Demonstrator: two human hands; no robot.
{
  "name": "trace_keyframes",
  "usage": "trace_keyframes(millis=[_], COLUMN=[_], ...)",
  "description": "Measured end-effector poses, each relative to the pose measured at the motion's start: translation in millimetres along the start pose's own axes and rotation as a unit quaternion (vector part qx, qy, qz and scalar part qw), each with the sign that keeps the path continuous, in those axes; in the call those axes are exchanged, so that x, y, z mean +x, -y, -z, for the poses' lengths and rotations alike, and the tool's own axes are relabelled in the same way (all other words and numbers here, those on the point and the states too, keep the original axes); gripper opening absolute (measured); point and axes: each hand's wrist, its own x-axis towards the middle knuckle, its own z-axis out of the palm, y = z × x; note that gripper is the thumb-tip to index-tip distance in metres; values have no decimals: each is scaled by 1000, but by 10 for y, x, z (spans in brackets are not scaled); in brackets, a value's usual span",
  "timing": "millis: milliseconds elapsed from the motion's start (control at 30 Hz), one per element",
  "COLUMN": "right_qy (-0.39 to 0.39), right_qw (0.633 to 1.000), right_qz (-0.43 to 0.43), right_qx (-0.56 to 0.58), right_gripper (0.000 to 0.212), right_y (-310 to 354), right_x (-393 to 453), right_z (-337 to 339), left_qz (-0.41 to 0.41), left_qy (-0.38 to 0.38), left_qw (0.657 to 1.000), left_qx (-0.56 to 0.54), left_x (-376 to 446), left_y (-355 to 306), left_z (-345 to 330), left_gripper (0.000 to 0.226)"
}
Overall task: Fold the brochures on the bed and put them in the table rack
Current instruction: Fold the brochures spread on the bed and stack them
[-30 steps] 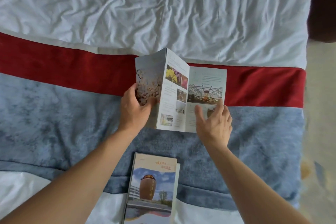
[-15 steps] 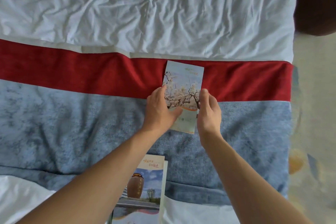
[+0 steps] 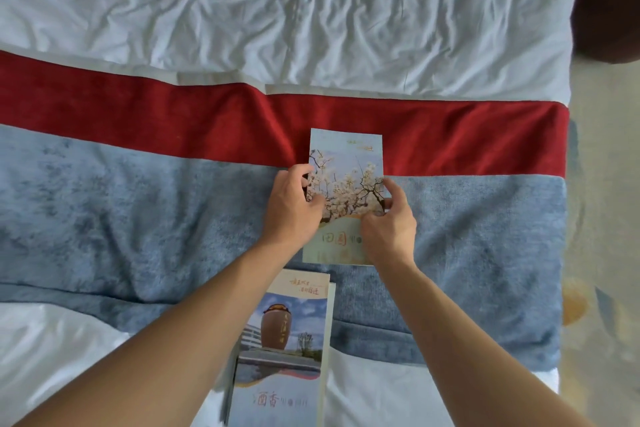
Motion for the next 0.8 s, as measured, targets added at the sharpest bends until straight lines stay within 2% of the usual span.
trace_keyframes(millis=[100, 167, 400, 800], right_qy=[1, 5, 23, 17], right_qw=[1000, 999, 990, 959], right_qz=[14, 19, 66, 118], right_qx=[-15, -31, -124, -257], right_gripper=[54, 49, 49, 52], right_y=[-92, -206, -674, -1210], right_x=[-230, -411, -1242, -1891], right_z=[-49, -65, -246, -392], left_qz=[-28, -42, -129, -151], left_qy=[-8, -5, 23, 83], left_qw=[999, 999, 983, 967], left_qx=[15, 32, 126, 189], left_x=[-190, -358, -1071, -1818], left_y=[151, 301, 891, 1474], left_z=[114, 194, 506, 507], left_gripper=[23, 21, 20, 33])
